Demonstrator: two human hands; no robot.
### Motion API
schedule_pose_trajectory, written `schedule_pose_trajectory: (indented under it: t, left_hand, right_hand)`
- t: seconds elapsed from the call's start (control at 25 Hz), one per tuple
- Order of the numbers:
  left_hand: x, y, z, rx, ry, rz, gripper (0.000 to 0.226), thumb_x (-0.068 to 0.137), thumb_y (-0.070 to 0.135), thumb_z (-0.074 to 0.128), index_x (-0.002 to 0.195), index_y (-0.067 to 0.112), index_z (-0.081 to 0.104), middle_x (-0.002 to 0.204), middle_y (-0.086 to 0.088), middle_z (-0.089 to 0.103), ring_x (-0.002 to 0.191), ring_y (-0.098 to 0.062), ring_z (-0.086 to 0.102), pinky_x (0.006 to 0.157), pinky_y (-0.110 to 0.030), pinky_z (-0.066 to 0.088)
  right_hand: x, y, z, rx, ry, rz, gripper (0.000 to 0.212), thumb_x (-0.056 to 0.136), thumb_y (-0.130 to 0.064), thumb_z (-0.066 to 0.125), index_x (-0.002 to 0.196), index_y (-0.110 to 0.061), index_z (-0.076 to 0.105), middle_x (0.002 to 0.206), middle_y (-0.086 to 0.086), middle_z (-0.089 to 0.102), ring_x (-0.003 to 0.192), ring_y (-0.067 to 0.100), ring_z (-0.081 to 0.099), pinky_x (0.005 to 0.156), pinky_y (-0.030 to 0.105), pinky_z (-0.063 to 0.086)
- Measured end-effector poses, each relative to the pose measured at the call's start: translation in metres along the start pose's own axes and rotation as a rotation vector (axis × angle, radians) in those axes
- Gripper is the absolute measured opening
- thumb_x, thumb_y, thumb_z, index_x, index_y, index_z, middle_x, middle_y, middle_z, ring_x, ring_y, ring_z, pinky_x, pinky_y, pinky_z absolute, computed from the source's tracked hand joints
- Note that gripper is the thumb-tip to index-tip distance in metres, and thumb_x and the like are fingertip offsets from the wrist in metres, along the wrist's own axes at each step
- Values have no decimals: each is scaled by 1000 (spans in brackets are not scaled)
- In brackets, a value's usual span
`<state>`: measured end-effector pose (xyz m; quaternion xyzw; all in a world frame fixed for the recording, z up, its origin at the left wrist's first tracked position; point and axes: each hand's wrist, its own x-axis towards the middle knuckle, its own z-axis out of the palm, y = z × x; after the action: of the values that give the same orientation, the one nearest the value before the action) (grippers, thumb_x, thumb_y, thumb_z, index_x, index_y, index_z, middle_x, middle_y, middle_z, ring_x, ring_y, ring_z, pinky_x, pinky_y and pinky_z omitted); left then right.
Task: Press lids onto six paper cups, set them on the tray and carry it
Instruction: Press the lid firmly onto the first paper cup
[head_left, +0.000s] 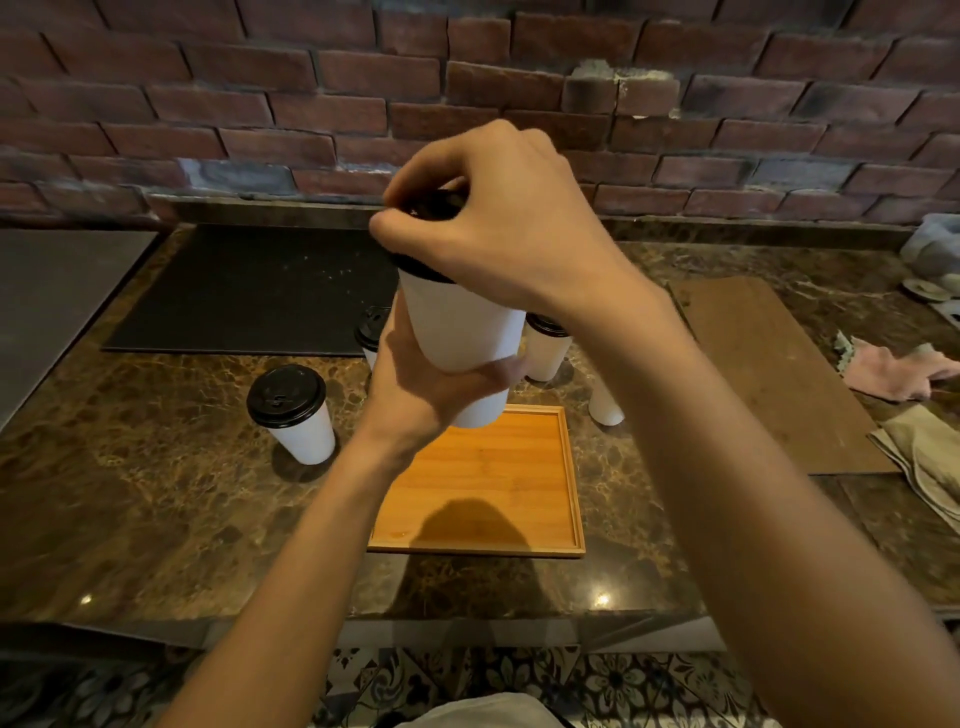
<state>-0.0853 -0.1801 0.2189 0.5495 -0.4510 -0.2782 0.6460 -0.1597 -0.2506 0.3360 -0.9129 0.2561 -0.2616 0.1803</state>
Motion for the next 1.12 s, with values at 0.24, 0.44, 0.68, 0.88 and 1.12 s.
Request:
schedule_pose_trajectory:
  t: [0.24,0.44,0.68,0.88,1.12]
  left_hand:
    - [3,7,-19,-108,-263,-54,80,42,29,88,114,19,56,96,13,70,94,-11,67,72,-24,55]
    - [-3,3,-3,-137,-129,-53,68,42,31,84,104,25,57,91,17,70,89,-4,66,66,-21,54]
    - [-2,-1,-8,-126,-171,-68,93,48,38,91,128,18,50,110,5,68,103,-14,65,74,-23,55]
    - [-11,-12,-1,-124,-180,-36,76,62,20,79,131,20,47,121,8,65,113,-10,61,84,-19,52]
    - [-26,-25,1,-57,-120,-96,70,57,15,77,117,32,46,102,27,67,100,3,64,73,-11,51]
  right_hand:
    - [-9,11,-23,298,-196,-140,20,93,-30,65,111,-22,72,105,-13,68,102,-2,61,84,14,46]
    - [-20,-14,2,-1,183,75,21,87,-52,60,96,-38,75,85,-18,69,88,4,64,69,26,52]
    - [-41,6,4,339,270,128,77,78,-64,67,143,-28,47,140,-12,54,126,1,51,102,28,49]
    - [-87,30,34,604,25,408,117,57,-80,67,153,-40,14,158,-14,31,144,6,33,114,41,39]
    - [-110,29,71,648,138,471,91,55,-64,79,132,-41,38,115,-27,57,108,-13,54,77,7,49]
